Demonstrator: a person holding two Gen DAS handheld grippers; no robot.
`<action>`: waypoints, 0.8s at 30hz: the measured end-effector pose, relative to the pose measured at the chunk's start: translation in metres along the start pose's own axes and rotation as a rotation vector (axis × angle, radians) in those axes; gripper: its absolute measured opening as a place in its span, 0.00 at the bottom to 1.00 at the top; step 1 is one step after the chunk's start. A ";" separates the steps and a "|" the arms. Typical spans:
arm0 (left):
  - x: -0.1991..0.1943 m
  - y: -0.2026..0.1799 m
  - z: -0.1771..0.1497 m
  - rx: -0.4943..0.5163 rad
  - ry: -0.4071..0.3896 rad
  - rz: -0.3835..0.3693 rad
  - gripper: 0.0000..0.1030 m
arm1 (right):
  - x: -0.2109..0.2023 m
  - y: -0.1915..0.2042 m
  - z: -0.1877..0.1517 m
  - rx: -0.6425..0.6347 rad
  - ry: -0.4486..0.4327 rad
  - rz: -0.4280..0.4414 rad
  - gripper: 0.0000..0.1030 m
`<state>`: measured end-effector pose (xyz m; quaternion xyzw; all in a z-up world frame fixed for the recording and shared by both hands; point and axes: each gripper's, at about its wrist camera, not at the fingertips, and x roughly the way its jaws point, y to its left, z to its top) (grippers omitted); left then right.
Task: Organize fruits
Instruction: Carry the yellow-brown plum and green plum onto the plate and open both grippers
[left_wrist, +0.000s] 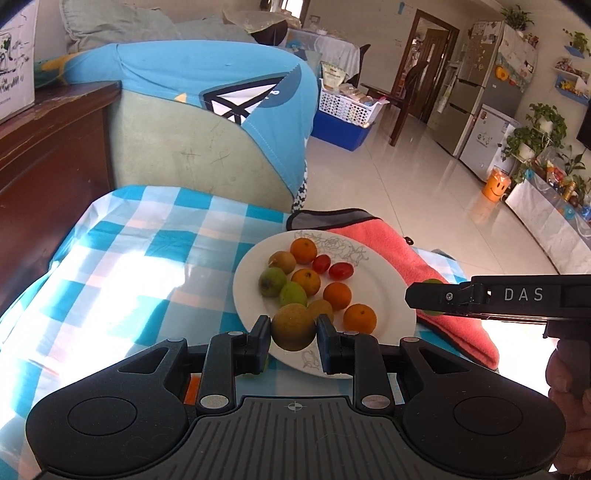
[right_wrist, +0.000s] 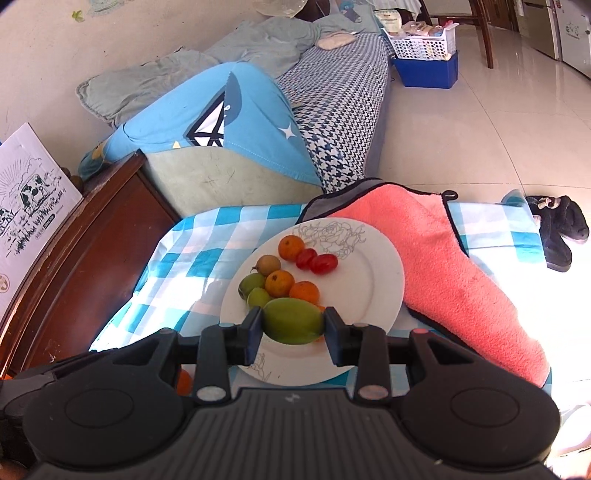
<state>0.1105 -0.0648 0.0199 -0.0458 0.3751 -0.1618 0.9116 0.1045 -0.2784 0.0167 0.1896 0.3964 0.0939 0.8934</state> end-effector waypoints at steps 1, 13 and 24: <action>0.003 -0.002 0.001 0.011 0.003 -0.005 0.23 | 0.001 -0.002 0.001 0.009 0.003 0.000 0.35; 0.041 -0.014 0.001 0.054 0.047 -0.064 0.23 | 0.029 -0.026 0.014 0.090 0.043 -0.024 0.35; 0.068 -0.020 -0.001 0.063 0.077 -0.077 0.23 | 0.055 -0.029 0.015 0.080 0.075 -0.055 0.35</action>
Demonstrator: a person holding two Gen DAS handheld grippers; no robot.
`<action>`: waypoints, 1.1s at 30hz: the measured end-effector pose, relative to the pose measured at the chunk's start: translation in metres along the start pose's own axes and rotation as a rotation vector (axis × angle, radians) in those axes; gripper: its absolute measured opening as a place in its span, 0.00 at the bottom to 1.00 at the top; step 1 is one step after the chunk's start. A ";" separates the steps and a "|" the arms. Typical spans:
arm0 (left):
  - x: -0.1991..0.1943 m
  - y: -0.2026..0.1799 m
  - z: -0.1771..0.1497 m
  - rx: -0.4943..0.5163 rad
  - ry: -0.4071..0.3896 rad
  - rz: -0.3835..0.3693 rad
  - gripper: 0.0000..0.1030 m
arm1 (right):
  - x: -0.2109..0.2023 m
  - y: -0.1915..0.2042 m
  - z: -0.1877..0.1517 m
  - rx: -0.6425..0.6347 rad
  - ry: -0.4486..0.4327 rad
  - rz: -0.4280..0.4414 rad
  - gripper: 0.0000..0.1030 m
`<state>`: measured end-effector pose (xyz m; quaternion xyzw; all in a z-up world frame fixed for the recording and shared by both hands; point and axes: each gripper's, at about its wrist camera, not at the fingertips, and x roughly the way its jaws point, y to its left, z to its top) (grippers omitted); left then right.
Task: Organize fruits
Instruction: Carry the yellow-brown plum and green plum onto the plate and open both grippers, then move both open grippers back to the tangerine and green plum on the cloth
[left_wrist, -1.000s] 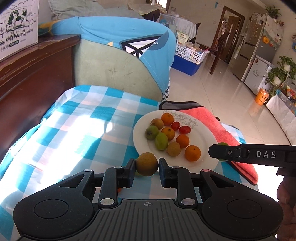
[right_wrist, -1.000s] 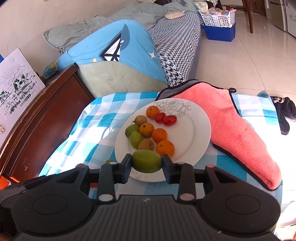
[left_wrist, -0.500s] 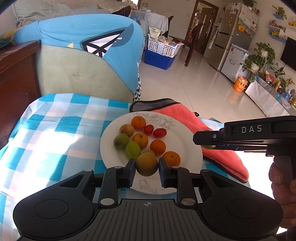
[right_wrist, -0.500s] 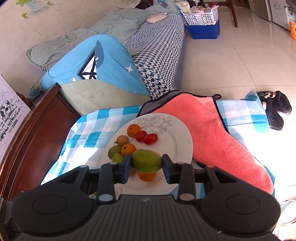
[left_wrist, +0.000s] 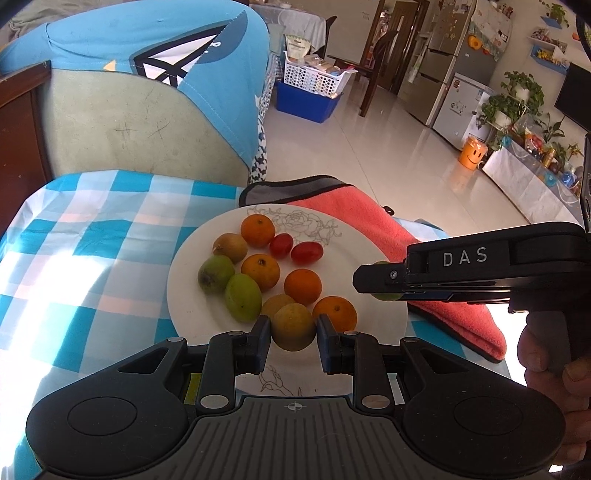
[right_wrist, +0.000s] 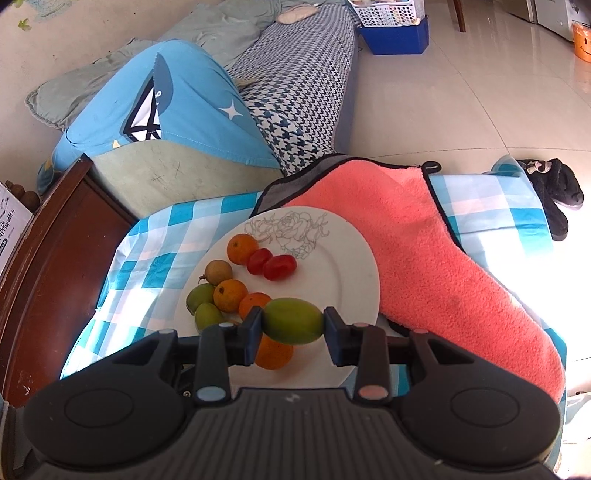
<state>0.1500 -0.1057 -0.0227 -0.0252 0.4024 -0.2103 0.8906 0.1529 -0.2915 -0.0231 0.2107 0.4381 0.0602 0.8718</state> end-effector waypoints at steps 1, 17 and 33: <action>0.001 0.000 0.000 0.001 -0.003 0.004 0.23 | 0.002 0.000 0.000 0.001 0.002 -0.003 0.35; -0.050 0.004 0.012 0.033 -0.070 0.080 0.57 | -0.008 0.015 0.005 -0.032 -0.027 0.034 0.39; -0.122 0.068 0.002 0.023 -0.073 0.236 0.71 | -0.032 0.062 -0.031 -0.220 -0.029 0.079 0.44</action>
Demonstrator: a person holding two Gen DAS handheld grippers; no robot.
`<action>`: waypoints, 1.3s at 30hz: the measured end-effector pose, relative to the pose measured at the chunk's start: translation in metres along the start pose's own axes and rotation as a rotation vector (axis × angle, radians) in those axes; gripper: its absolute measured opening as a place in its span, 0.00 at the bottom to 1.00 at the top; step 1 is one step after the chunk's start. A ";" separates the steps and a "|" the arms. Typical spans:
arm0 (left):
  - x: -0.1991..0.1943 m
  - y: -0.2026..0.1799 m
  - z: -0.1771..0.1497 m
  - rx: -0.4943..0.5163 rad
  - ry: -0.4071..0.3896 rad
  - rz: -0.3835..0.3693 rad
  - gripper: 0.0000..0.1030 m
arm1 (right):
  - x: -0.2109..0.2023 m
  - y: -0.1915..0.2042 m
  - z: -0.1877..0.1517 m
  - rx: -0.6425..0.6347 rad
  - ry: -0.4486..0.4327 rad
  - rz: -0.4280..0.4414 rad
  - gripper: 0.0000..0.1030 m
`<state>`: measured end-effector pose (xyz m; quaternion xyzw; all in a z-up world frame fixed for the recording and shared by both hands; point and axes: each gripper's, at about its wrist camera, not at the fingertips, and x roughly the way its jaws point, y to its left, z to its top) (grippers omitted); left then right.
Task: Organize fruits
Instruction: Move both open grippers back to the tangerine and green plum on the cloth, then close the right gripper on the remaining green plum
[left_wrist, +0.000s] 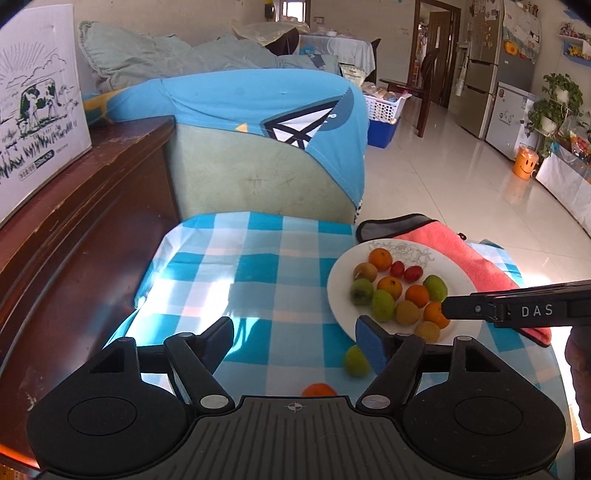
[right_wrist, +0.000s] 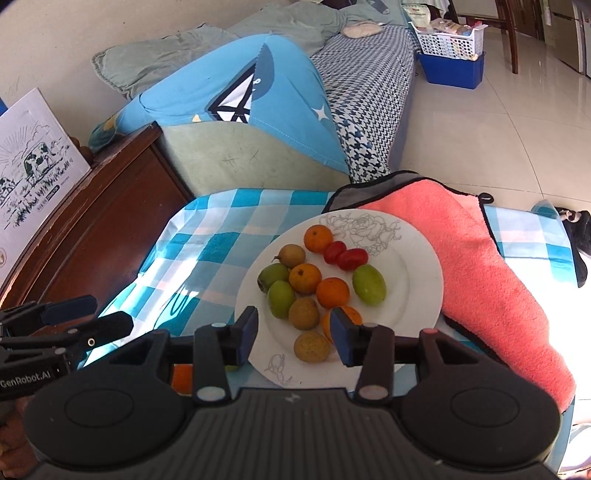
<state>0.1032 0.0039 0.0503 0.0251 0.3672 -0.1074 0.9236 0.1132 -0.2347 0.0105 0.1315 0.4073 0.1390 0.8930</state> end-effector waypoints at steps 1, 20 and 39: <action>-0.001 0.005 -0.002 -0.010 0.007 0.008 0.71 | -0.001 0.005 -0.003 -0.015 0.003 0.004 0.44; 0.019 0.029 -0.029 -0.049 0.108 0.093 0.73 | 0.042 0.059 -0.033 -0.193 0.064 0.064 0.44; 0.046 0.029 -0.050 -0.041 0.249 0.168 0.83 | 0.074 0.081 -0.047 -0.395 0.031 -0.058 0.35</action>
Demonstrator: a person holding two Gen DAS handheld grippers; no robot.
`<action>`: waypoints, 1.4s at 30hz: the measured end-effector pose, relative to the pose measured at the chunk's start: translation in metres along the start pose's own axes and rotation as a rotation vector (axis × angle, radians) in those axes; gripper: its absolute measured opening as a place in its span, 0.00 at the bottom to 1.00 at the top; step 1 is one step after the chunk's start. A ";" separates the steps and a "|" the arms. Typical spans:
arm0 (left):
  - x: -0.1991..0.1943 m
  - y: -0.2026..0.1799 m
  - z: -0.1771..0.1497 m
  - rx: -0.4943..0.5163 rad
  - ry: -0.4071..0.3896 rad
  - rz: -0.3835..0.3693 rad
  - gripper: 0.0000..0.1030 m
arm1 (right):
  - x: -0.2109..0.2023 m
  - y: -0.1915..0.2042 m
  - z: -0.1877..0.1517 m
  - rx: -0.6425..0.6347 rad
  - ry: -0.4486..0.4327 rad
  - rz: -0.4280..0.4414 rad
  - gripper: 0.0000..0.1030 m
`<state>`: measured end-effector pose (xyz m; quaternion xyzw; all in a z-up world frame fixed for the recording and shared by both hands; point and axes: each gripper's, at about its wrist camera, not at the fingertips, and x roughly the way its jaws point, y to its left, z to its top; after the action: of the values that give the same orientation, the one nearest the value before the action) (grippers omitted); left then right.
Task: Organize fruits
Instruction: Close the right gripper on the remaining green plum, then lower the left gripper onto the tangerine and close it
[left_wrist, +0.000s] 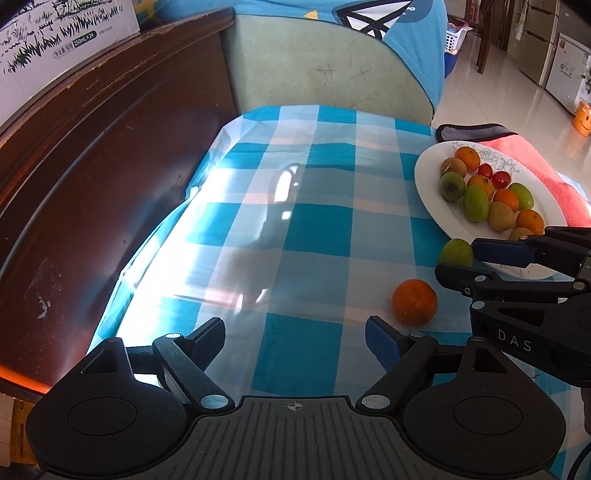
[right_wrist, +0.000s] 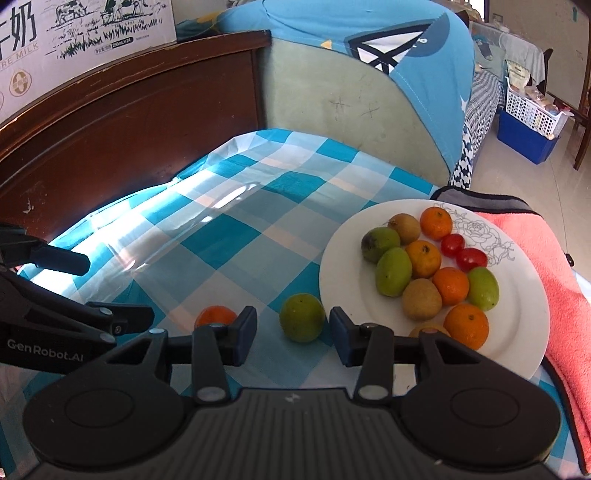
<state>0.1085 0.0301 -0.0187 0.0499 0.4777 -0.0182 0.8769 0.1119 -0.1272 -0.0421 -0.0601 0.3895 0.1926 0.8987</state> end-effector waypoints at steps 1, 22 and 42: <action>0.000 0.000 0.000 -0.001 0.000 0.001 0.84 | 0.000 0.000 0.000 -0.003 -0.002 -0.003 0.33; -0.003 -0.012 -0.001 0.044 -0.054 -0.079 0.84 | -0.037 -0.028 -0.022 0.246 0.072 0.089 0.18; 0.004 -0.010 -0.006 0.076 -0.037 -0.042 0.84 | 0.010 -0.022 -0.004 0.248 0.048 0.112 0.31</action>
<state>0.1048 0.0212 -0.0259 0.0727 0.4614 -0.0558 0.8825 0.1240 -0.1458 -0.0533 0.0687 0.4343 0.1915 0.8775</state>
